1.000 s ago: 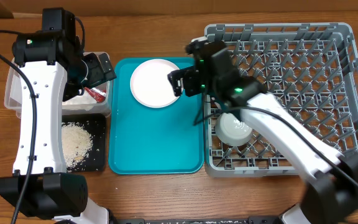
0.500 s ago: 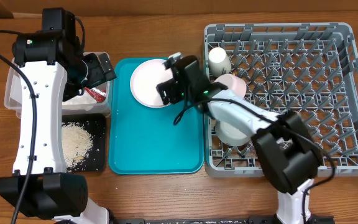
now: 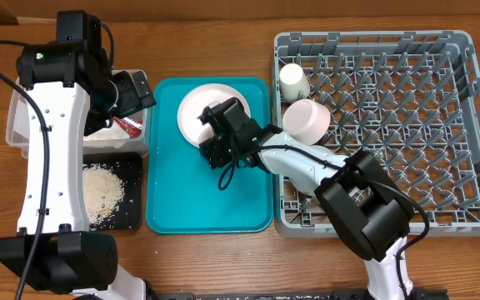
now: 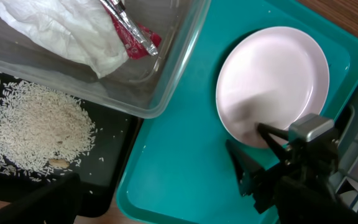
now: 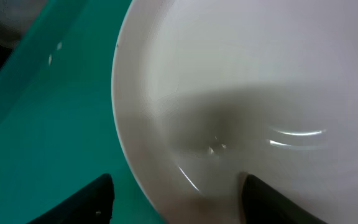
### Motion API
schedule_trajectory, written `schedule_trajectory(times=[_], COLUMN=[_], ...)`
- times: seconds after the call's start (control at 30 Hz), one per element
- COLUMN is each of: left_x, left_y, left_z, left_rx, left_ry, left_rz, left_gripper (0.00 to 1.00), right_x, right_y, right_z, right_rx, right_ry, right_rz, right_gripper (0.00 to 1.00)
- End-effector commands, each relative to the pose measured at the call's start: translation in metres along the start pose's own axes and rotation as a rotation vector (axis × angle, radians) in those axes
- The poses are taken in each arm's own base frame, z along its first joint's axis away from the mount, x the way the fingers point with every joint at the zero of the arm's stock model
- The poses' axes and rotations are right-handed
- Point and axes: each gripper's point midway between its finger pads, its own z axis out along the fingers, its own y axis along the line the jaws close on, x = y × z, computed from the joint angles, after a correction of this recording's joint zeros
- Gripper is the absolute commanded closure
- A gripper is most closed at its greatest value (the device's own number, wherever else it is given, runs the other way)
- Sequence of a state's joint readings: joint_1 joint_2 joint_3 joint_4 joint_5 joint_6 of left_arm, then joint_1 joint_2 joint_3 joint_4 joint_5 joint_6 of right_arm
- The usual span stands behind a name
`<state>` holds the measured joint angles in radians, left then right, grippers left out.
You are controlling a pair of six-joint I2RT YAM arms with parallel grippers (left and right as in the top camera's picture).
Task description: Sort waste into correct bins and load items into the dishwasher
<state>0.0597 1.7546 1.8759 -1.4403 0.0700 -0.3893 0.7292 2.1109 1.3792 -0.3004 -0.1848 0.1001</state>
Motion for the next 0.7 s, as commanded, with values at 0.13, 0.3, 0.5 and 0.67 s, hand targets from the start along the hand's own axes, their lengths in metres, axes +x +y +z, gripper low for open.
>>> schedule_trajectory(times=[0.13, 0.3, 0.5, 0.67], left_x=[0.000, 0.000, 0.000, 0.000], left_y=[0.000, 0.000, -0.001, 0.000], left_z=[-0.002, -0.001, -0.001, -0.002], left_rx=[0.000, 0.000, 0.000, 0.000], left_ry=[-0.006, -0.005, -0.005, -0.005], left_rz=[0.010, 0.011, 0.011, 0.010], left_gripper=[0.00, 0.00, 0.00, 0.00], right_x=[0.021, 0.015, -0.006, -0.020], right_y=[0.060, 0.085, 0.105, 0.089], right_z=[0.000, -0.007, -0.029, -0.046], right_rx=[-0.176, -0.218, -0.226, -0.108], right_ry=[0.085, 0.090, 0.100, 0.110], right_rz=[-0.053, -0.113, -0.177, -0.212], right_gripper=[0.27, 0.25, 0.21, 0.18])
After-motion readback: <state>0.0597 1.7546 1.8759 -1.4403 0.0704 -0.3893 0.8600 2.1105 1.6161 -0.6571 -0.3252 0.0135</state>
